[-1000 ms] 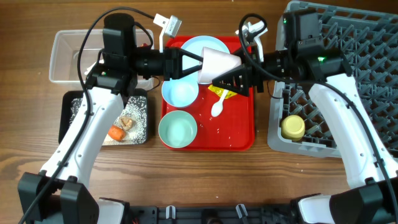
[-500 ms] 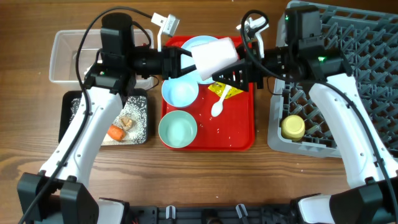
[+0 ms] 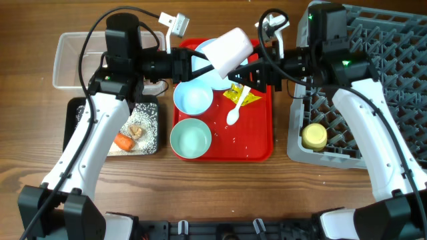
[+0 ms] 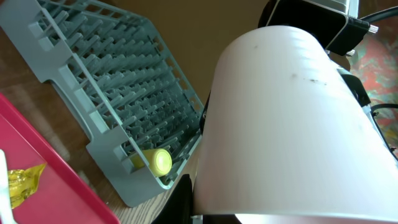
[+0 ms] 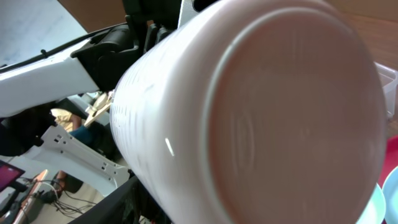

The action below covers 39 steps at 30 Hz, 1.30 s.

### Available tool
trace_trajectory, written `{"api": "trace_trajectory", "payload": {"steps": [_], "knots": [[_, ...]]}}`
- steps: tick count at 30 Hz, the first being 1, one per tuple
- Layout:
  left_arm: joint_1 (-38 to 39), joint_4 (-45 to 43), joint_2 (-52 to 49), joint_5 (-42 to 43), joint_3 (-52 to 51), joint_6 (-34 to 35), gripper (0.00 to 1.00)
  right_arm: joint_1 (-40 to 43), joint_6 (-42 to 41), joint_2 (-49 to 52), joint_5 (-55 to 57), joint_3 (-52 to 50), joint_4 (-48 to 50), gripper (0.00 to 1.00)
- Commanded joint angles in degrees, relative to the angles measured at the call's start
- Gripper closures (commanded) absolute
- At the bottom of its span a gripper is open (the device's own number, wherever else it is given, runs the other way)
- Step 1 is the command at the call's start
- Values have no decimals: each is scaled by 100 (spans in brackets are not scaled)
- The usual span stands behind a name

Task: Sort waste into correct bins and load items into the dishwasher rack
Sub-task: 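Lift the pink cup with the left gripper toward the right gripper, then hand the pink cup from the left gripper to the right gripper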

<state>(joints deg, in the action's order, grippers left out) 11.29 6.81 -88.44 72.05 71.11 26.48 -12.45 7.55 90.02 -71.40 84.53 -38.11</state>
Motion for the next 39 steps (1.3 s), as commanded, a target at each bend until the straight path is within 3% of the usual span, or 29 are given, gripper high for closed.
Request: {"api": "trace_trajectory", "payload": {"steps": [1,4,17,26,30,33,39], "knots": [[118,26,24,184,26,-33,96,-24,-72,52,603,15,92,30],[118,28,24,190,26,-31,96,-20,-153,52,885,15,96,22],[118,92,24,205,26,-33,96,304,-155,52,859,15,98,19],[118,192,24,33,24,-57,96,177,-107,52,841,15,-52,34],[118,201,24,-11,24,-72,96,175,-107,52,870,15,-52,36],[118,199,24,-9,26,-72,96,177,-111,52,1235,15,-98,28],[118,199,24,-7,26,-72,96,181,-107,52,1755,15,-234,25]]}}
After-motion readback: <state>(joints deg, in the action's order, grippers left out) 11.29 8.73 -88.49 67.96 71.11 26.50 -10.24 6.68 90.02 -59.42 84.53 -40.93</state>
